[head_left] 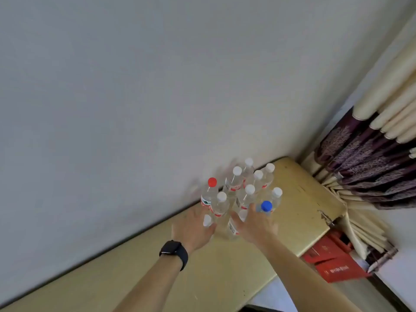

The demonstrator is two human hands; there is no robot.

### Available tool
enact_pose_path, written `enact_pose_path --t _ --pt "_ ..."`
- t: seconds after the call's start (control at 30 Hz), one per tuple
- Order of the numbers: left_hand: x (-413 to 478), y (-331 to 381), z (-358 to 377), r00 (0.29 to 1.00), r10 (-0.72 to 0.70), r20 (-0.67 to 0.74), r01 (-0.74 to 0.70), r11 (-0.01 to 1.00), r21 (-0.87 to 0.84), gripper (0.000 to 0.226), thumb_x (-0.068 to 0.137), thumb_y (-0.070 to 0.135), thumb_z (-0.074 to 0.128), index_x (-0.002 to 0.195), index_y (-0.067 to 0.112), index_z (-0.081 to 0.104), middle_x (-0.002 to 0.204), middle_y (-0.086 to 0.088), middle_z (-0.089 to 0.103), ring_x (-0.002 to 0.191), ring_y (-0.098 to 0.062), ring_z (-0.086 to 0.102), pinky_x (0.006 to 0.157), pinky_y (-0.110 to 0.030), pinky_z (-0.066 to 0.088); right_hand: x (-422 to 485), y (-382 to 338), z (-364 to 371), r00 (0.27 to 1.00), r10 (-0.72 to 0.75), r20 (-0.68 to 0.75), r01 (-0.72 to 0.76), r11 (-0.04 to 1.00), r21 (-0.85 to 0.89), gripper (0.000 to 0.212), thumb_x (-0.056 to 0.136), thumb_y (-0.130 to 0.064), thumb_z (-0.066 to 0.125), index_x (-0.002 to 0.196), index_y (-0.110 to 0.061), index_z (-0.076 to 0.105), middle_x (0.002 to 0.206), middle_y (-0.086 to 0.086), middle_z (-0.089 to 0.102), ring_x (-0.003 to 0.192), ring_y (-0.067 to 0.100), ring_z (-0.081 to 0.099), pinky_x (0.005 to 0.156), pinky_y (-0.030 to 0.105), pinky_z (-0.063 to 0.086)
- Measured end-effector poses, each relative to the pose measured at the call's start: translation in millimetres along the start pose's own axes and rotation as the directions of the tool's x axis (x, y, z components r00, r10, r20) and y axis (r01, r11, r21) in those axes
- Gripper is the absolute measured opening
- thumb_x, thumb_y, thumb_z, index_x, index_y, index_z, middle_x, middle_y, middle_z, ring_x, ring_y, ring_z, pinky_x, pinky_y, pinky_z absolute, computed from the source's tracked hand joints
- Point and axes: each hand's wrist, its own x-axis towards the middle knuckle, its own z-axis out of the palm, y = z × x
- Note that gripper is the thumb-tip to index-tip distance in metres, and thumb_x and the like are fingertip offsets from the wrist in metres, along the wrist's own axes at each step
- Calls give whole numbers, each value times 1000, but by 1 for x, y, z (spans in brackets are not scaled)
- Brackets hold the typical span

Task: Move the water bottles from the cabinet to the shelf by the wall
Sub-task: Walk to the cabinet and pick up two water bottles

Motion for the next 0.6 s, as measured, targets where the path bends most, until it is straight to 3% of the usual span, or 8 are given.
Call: enact_pose_path --t 0.13,0.27,0.4,0.53,0.6 --pt "19 4 20 999 38 30 -43 985 170 48 98 56 31 139 31 32 118 -2 58 98 -28 63 66 -34 48 19 -8 19 993 -15 -118 2 994 -112 69 90 -76 25 123 -17 41 99 4 70 96 28 67 68 35 43" --pt "19 3 27 995 84 47 -94 954 284 46 101 51 27 136 22 35 109 -5 58 85 -30 65 58 -34 39 23 -4 31 986 -97 -132 83 991 -107 50 99 -57 30 125 -15 36 95 8 72 88 33 68 66 35 49" --pt "20 -2 28 994 89 58 -102 951 292 50 98 52 26 130 18 44 101 -7 58 75 -33 66 53 -33 38 5 14 40 982 -119 -147 114 992 -43 53 96 -43 35 142 -22 20 88 6 67 78 35 66 58 34 42" --pt "22 1 24 990 123 68 -136 955 263 64 90 63 14 135 25 38 95 -3 59 74 -28 65 52 -32 42 -21 37 49 985 -122 -119 119 992 -29 47 98 -47 30 139 -22 29 100 6 64 82 36 66 63 36 42" --pt "23 9 18 988 131 80 -147 956 252 60 93 70 20 134 28 35 96 0 62 79 -25 65 54 -31 43 -33 49 51 989 -110 -95 105 993 -52 47 101 -51 26 139 -22 31 107 6 64 86 36 66 63 35 40"
